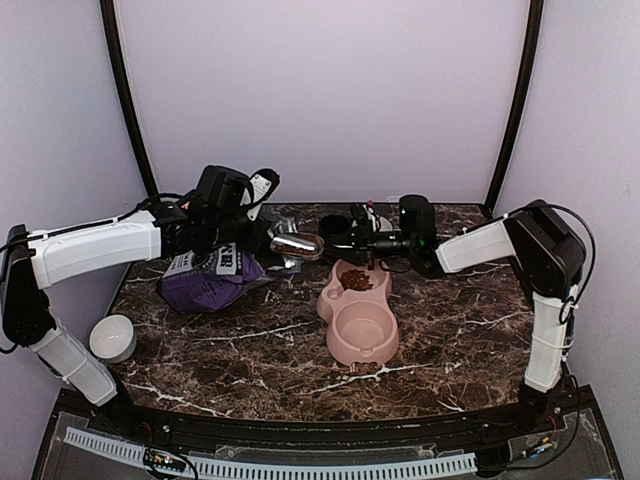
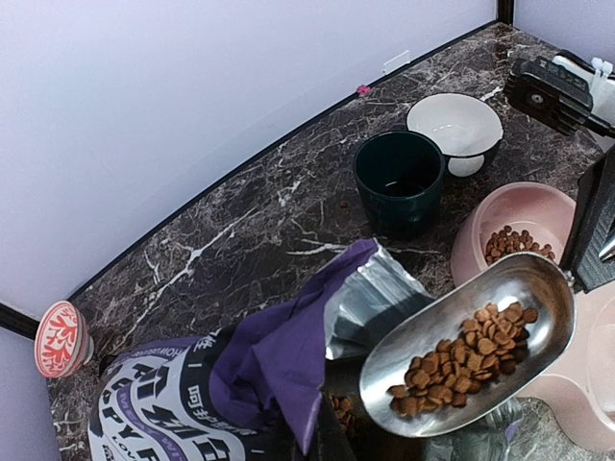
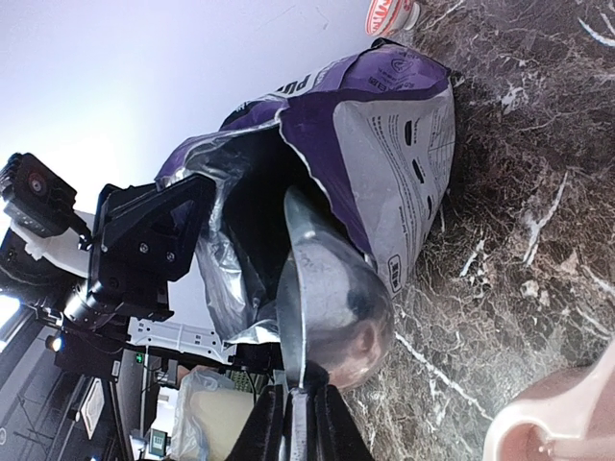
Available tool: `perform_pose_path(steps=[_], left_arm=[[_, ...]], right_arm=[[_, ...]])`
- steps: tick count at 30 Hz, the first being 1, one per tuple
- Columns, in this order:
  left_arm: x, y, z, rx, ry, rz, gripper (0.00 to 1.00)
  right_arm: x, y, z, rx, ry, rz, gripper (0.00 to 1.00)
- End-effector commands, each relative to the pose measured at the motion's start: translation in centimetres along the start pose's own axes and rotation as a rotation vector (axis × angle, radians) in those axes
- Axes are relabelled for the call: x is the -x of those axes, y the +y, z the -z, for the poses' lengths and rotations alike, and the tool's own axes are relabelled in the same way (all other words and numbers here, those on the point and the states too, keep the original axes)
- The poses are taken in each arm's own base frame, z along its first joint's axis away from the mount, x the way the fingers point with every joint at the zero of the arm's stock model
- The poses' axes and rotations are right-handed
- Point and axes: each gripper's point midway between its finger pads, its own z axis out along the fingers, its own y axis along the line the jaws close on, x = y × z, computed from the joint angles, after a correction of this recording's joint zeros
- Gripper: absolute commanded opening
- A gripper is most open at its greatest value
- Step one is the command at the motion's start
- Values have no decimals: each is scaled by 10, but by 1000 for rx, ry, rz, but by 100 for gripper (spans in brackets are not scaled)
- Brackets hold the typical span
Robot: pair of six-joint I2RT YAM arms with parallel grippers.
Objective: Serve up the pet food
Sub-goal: Collect the pet food from the pet food bag.
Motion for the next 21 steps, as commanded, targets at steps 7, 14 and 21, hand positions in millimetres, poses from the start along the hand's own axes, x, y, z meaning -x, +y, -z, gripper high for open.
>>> perform_pose_path(steps=[7, 14, 21], left_arm=[[20, 31, 21, 90, -82, 20, 0], [21, 34, 23, 99, -90, 20, 0], [21, 36, 24, 107, -91, 21, 0]], right_arm=[[0, 37, 30, 75, -24, 48, 0], [-5, 37, 50, 56, -37, 41, 0], [-6, 33, 77, -3, -68, 50, 0]])
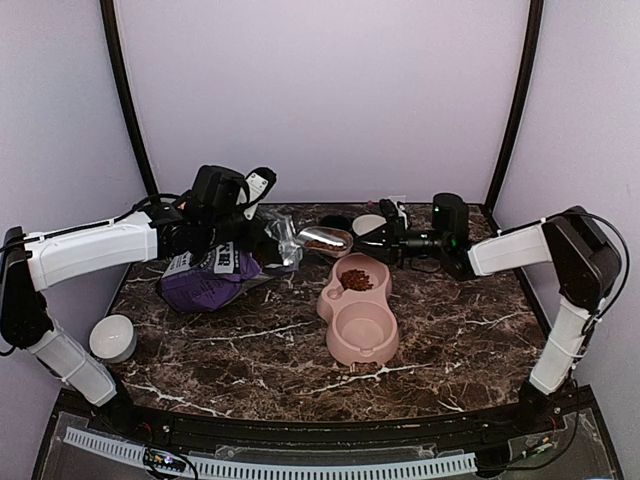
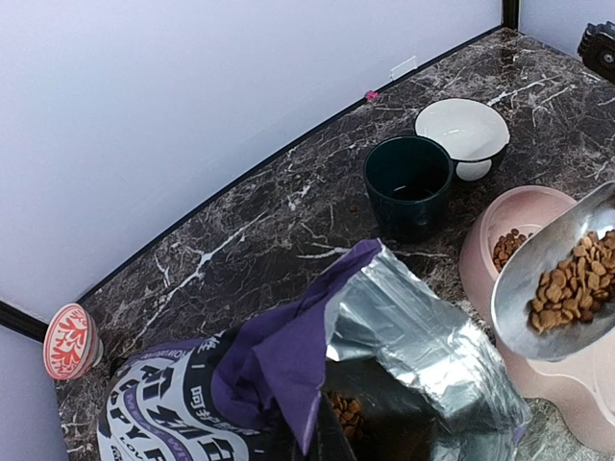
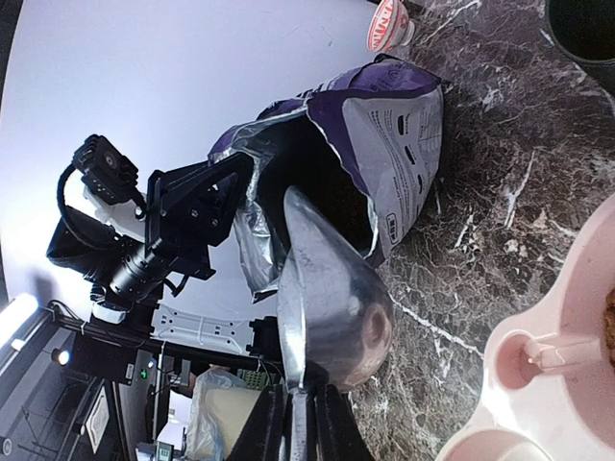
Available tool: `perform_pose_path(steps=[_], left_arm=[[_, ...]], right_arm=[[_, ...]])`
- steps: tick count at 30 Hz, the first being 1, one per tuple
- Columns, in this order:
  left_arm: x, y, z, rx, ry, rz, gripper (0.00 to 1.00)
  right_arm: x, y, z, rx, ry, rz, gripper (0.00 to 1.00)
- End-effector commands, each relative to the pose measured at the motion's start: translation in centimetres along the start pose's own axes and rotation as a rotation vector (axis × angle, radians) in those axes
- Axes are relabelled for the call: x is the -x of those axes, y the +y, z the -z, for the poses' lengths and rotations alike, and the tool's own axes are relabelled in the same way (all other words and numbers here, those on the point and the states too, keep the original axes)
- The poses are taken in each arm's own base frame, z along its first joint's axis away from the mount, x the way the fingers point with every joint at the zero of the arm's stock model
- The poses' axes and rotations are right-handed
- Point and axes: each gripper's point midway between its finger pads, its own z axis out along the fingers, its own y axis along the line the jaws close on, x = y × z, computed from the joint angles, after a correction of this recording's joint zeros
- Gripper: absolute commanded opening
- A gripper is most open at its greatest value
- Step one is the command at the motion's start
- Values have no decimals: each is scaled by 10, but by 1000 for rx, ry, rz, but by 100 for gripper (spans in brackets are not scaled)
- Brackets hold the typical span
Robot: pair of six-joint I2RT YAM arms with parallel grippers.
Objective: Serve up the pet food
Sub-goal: Collect the pet food from the pet food bag, then place the pet food in the pet food bowl.
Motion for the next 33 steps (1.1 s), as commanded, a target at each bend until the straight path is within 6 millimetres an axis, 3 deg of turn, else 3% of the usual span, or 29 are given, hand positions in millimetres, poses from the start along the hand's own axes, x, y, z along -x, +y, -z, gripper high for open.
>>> perform_pose_path(steps=[1, 8, 10, 13, 19, 33], left_arm=[[20, 29, 21, 89, -76, 27, 0], [21, 31, 22, 95, -80, 27, 0], [22, 32, 24, 98, -84, 29, 0], [23, 33, 25, 99, -88, 29, 0], [22, 34, 25, 103, -88, 26, 0], [22, 36, 26, 113, -90, 21, 0]], right_arm=[[3, 14, 21, -10, -27, 74, 0], [6, 7, 48, -85, -70, 89, 0], [4, -3, 54, -116, -75, 75, 0], [2, 5, 66, -135, -92, 103, 0], [-1, -6, 87, -203, -128, 100, 0], [8, -14, 110, -334, -165, 147, 0]])
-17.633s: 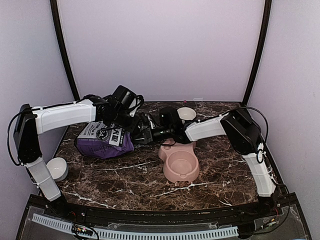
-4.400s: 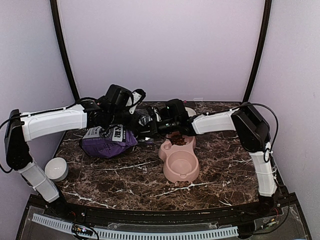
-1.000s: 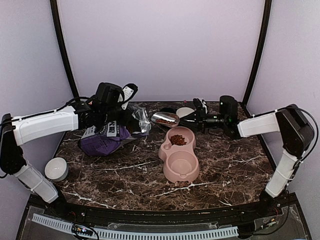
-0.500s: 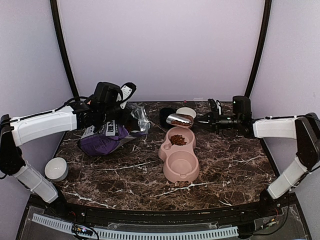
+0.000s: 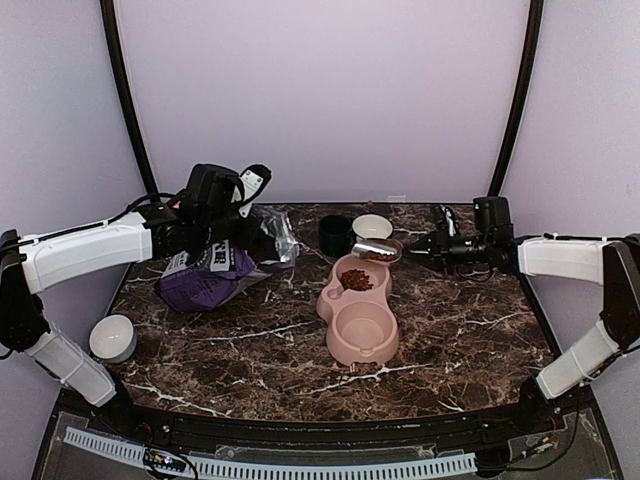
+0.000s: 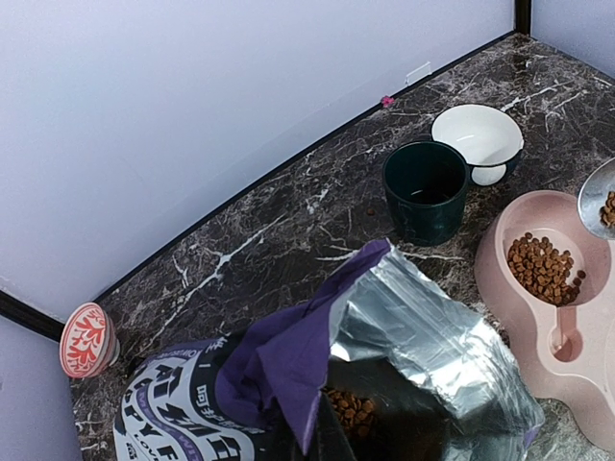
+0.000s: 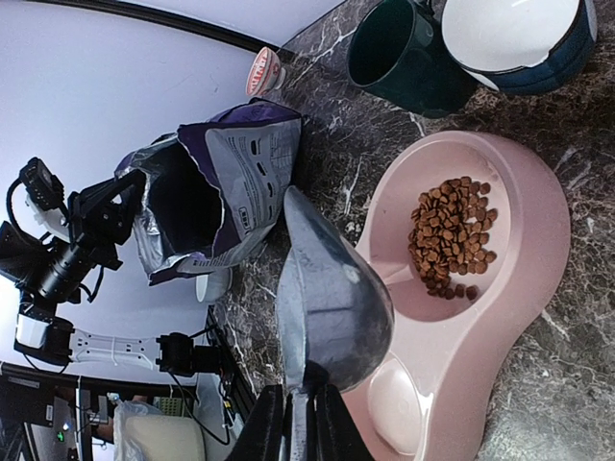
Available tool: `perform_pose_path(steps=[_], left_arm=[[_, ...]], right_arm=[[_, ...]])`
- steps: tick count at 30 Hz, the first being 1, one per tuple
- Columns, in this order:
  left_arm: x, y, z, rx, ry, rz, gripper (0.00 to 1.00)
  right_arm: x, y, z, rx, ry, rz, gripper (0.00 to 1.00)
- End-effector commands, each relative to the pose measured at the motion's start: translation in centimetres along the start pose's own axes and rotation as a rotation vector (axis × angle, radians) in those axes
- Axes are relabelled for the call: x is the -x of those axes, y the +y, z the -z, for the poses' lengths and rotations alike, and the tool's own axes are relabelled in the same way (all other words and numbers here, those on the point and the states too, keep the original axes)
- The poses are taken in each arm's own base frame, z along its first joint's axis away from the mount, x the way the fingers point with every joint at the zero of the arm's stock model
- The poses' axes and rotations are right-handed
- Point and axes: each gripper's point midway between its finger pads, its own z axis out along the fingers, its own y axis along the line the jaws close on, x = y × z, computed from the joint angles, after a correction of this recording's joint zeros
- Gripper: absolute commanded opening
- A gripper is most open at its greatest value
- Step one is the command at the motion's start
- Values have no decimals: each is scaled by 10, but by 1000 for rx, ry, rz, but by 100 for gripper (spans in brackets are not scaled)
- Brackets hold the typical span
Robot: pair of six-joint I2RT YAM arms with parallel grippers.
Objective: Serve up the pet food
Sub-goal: Place the pet food in the pet food bowl.
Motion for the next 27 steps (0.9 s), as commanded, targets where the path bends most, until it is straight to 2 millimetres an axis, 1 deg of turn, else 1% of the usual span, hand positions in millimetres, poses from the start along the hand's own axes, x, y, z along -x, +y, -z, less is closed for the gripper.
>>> perform_pose_path(steps=[1, 10, 27], left_arm=[[20, 25, 18, 79, -74, 27, 0], [20, 27, 19, 85, -76, 24, 0], [26, 29, 27, 75, -99, 34, 0]], right_arm=[[14, 13, 12, -20, -43, 89, 0], [23, 13, 25, -81, -60, 126, 0], [33, 21, 39, -190, -63, 200, 0]])
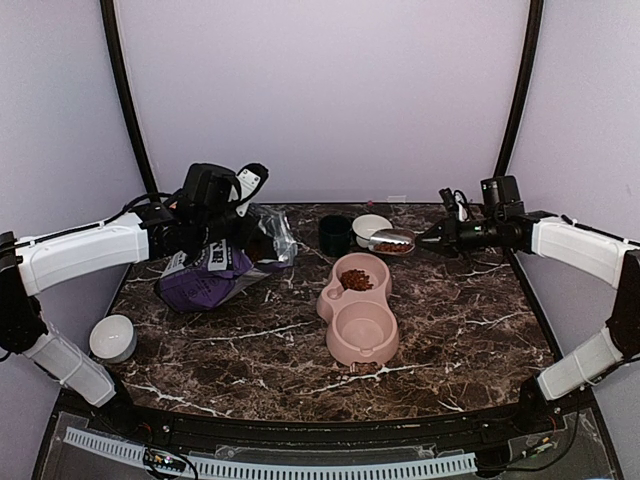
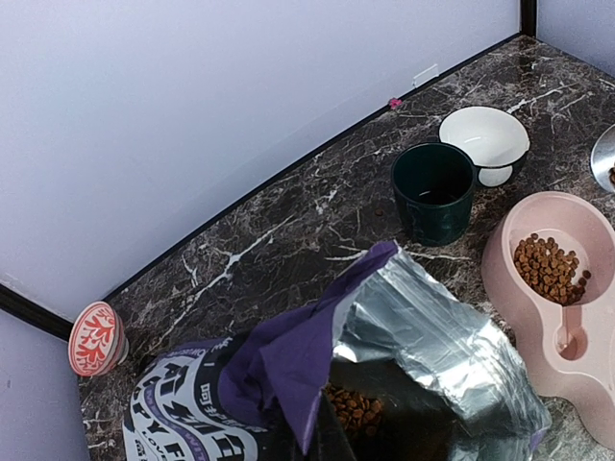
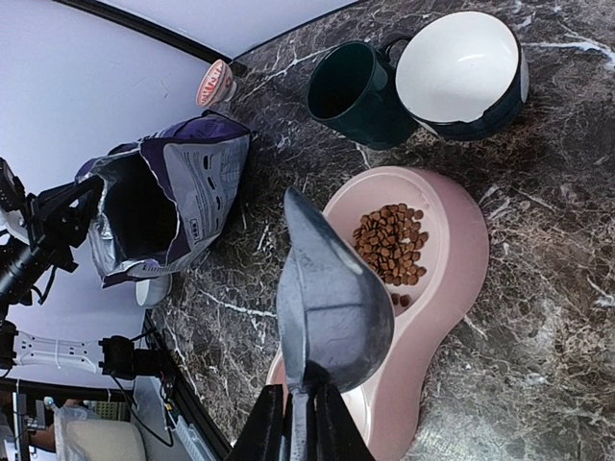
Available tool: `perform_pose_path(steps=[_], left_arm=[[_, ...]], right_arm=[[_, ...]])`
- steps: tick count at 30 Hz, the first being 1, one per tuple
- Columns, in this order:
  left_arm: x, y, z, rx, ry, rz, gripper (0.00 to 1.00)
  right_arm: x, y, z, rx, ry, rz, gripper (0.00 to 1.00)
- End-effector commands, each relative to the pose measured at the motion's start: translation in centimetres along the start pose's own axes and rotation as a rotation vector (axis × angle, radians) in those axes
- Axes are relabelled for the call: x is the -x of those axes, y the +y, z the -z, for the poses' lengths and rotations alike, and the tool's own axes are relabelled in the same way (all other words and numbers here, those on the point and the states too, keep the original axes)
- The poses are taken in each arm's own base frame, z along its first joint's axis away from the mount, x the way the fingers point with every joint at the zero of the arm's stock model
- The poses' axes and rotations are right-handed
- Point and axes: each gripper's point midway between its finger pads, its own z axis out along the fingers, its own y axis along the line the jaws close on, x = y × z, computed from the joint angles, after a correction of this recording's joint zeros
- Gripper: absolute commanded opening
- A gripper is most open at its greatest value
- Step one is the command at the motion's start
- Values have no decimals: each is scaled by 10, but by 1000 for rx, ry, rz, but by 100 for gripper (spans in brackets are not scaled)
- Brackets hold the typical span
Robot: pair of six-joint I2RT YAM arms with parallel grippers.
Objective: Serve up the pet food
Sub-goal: Place the pet food in the pet food bowl.
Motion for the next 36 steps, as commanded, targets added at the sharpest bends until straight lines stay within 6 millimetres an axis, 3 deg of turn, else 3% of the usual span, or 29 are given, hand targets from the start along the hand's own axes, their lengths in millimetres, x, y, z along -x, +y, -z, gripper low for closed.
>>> perform_pose_path(steps=[1, 36], left_arm=[[25, 24, 22, 58, -93, 39, 0], [26, 24, 24, 59, -98, 40, 0]], right_arm=[[14, 12, 13, -17, -41, 74, 0], [17, 16, 7, -95, 7, 152, 0]])
